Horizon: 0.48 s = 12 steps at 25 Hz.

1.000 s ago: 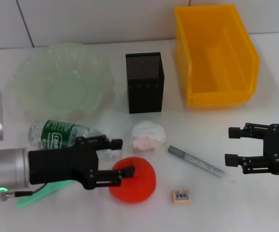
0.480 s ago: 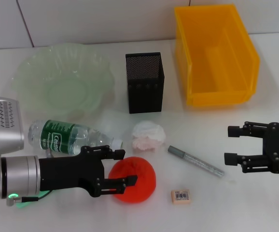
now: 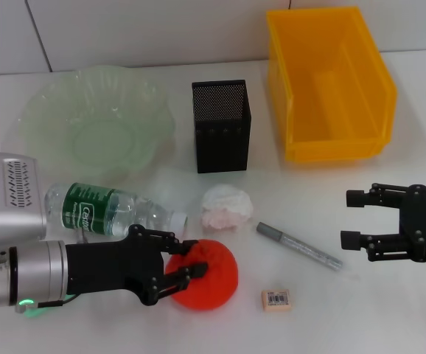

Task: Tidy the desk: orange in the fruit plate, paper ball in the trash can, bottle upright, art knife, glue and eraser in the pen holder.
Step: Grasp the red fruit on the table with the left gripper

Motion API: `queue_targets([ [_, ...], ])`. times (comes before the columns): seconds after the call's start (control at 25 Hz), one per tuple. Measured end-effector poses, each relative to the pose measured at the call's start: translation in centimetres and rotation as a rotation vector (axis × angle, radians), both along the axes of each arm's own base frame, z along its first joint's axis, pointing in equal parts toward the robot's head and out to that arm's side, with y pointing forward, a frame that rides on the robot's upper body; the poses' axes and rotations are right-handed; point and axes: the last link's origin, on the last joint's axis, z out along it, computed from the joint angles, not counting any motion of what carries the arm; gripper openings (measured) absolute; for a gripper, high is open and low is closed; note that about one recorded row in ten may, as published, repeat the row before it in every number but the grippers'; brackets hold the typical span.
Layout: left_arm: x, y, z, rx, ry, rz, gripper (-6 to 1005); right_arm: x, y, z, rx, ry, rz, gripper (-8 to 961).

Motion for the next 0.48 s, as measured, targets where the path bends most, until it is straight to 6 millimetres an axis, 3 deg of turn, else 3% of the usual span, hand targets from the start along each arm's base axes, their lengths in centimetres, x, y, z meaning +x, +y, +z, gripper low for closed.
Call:
queue_targets([
  [0.24,0.52,0.04,0.22,0.005,-0.027,-0.017,292,-0.01,0.03,-0.04,0.003,0.003,-0.004,835],
  [0.32,0.72,0.02,0.24,0.002,-0.026,-0.037,187,0.00,0.04,-0.06,0.004,0.003,-0.006,835],
  [0.48,0.94,-0.07,0.22,-0.003,-0.026,-0.064,170,-0.02,0.03,-0.11,0.005,0.005,-0.007,835],
])
